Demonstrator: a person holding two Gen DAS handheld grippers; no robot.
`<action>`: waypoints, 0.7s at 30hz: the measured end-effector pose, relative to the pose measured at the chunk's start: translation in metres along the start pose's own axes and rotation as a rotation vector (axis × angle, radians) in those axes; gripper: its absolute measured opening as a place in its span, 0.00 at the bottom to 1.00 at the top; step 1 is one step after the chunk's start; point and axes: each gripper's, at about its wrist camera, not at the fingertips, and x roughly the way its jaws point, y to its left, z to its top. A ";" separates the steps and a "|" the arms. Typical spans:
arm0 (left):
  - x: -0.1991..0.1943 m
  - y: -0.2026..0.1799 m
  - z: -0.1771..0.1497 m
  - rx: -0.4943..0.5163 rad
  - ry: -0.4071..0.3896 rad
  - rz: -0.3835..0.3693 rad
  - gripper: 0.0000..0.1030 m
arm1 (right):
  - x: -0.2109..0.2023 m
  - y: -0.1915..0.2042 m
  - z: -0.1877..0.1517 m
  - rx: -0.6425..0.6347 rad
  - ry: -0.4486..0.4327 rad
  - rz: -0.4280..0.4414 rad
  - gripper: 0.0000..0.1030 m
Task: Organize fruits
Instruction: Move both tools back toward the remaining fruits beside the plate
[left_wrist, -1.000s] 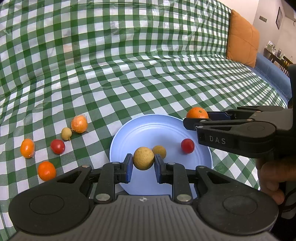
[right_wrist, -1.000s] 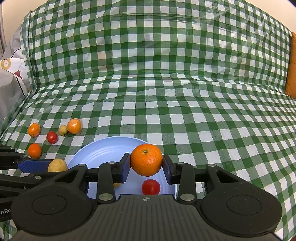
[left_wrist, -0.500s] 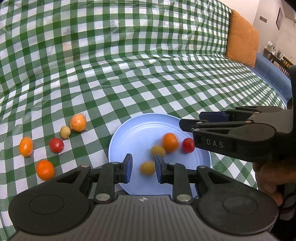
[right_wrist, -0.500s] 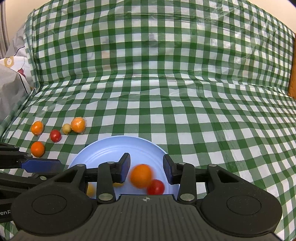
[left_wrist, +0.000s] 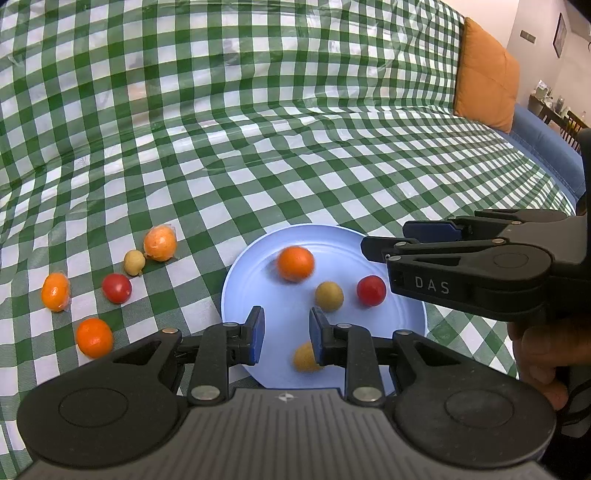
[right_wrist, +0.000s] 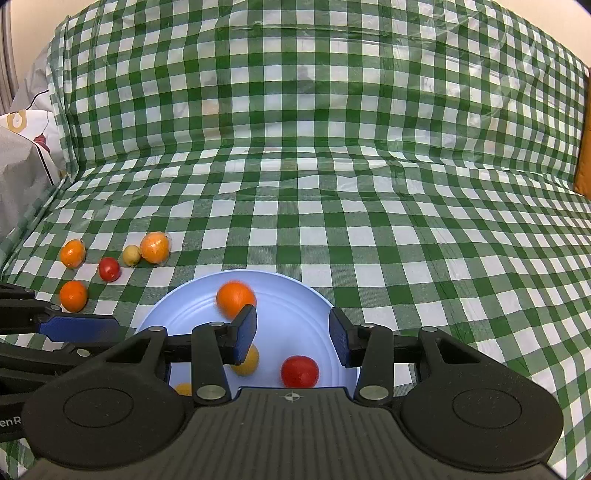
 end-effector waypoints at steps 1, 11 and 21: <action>-0.001 0.001 0.000 -0.002 0.000 0.001 0.28 | 0.000 0.000 0.000 0.000 0.000 0.000 0.44; 0.001 0.001 0.001 -0.007 0.002 0.007 0.28 | 0.002 0.001 -0.001 -0.002 0.002 -0.001 0.44; 0.001 0.002 0.001 -0.012 0.003 0.008 0.28 | 0.004 0.002 -0.002 -0.004 0.003 -0.001 0.44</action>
